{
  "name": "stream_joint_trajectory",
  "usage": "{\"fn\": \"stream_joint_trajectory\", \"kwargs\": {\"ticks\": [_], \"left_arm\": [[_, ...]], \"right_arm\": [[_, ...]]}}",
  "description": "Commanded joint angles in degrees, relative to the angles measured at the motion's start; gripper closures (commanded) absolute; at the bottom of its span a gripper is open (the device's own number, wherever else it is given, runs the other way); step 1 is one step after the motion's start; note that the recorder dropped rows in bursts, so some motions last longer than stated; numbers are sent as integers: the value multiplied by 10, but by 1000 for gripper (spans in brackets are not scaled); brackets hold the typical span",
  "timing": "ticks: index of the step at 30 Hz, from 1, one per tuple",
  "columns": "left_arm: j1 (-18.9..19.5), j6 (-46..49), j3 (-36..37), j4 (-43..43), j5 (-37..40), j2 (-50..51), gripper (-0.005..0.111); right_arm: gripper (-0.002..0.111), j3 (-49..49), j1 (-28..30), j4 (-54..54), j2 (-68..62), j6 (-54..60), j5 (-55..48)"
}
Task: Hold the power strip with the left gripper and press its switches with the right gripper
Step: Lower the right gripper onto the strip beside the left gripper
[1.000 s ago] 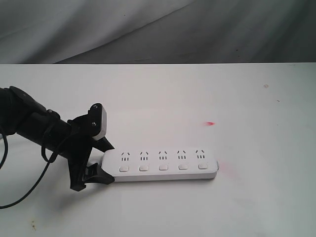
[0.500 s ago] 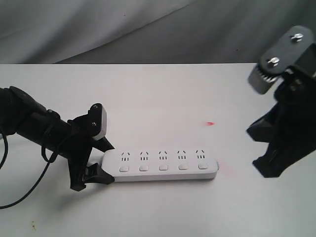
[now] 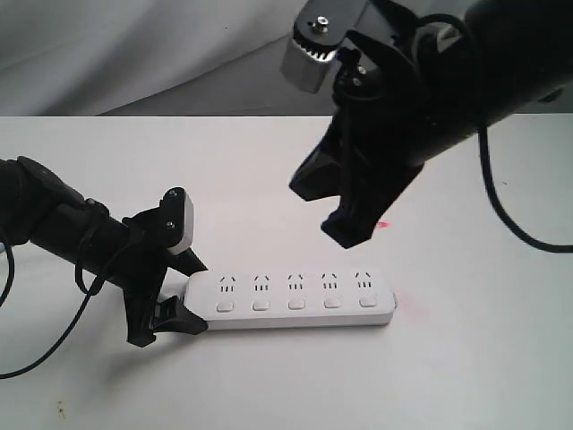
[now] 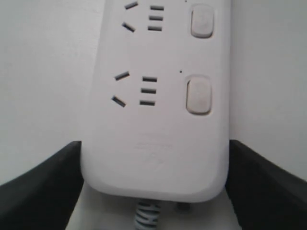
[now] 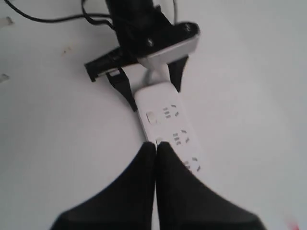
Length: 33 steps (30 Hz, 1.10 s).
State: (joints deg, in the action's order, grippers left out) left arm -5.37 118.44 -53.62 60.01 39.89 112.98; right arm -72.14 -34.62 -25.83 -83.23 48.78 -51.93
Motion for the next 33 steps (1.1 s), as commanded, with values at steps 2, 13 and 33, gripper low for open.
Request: {"fn": "stream_joint_trajectory", "kwargs": {"ticks": [2, 13, 33], "left_arm": [[1, 5, 1, -1, 4, 0, 39], [1, 4, 1, -1, 4, 0, 39], [1, 5, 1, -1, 4, 0, 39]], "right_arm": [[108, -6, -2, -66, -59, 129, 16], [108, -6, -3, -123, -196, 188, 84], [54, -6, -28, -166, -252, 237, 149]]}}
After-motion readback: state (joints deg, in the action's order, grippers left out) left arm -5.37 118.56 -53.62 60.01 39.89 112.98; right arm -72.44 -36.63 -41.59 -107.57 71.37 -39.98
